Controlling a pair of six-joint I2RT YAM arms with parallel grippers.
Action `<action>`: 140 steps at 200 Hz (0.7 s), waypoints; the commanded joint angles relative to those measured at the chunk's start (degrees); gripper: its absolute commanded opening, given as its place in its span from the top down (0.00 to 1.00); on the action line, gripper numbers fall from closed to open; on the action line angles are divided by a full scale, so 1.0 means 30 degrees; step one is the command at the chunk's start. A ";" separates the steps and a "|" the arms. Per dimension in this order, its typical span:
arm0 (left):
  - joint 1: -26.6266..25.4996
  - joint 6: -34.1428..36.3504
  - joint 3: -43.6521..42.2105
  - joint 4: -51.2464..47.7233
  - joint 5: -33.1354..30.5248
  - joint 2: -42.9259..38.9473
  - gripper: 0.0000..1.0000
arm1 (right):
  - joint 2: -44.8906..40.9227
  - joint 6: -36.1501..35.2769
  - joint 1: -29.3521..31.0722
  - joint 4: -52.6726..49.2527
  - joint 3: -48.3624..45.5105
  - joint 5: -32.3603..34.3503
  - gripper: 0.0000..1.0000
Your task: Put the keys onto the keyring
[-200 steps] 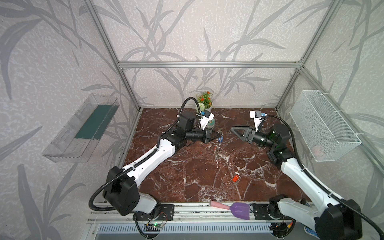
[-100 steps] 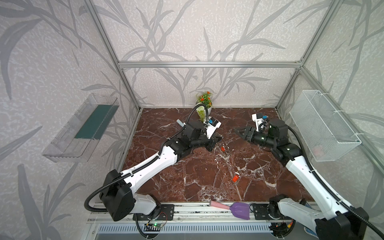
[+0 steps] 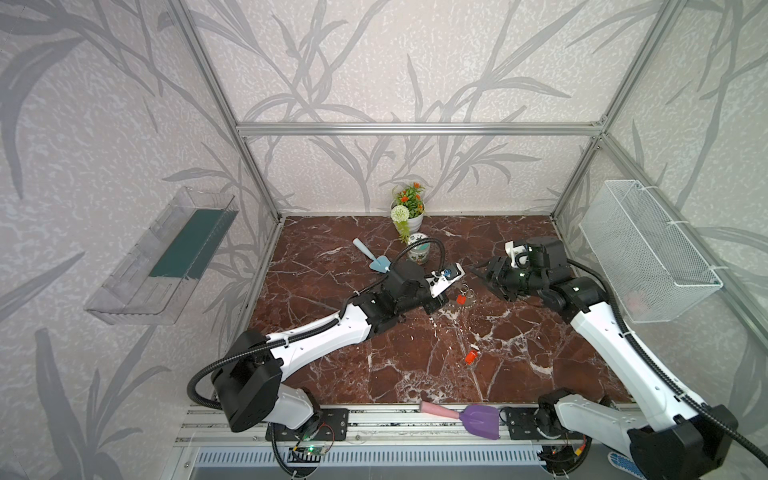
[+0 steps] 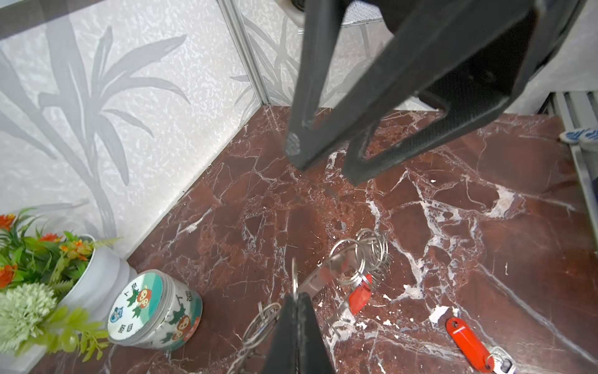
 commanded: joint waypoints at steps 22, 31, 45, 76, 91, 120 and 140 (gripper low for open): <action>-0.0581 0.3186 -0.0231 0.1966 -0.1038 0.0844 1.00 | 0.0523 0.1905 0.0327 -0.1677 0.0563 -0.0453 0.52; -0.0659 0.3290 -0.0253 0.2080 -0.1129 0.1039 1.00 | 0.0648 0.2108 0.0420 -0.1628 0.0496 -0.0515 0.54; -0.0742 0.3423 -0.0254 0.2256 -0.1201 0.1319 1.00 | 0.0846 0.2330 0.0517 -0.1461 0.0344 -0.0585 0.59; -0.1007 0.3850 -0.0370 0.2592 -0.1611 0.1728 1.00 | 0.1153 0.2859 0.0745 -0.1032 -0.0048 -0.0930 0.70; -0.1108 0.4021 -0.0457 0.2690 -0.1740 0.1824 1.00 | 0.1303 0.3005 0.0948 -0.0994 -0.0172 -0.0929 0.71; -0.1294 0.4225 -0.0539 0.2719 -0.1847 0.1894 1.00 | 0.1551 0.3212 0.1177 -0.0741 -0.0414 -0.0871 0.72; -0.1417 0.4261 -0.0592 0.2755 -0.1992 0.1884 1.00 | 0.1699 0.3285 0.1309 -0.0725 -0.0582 -0.0646 0.75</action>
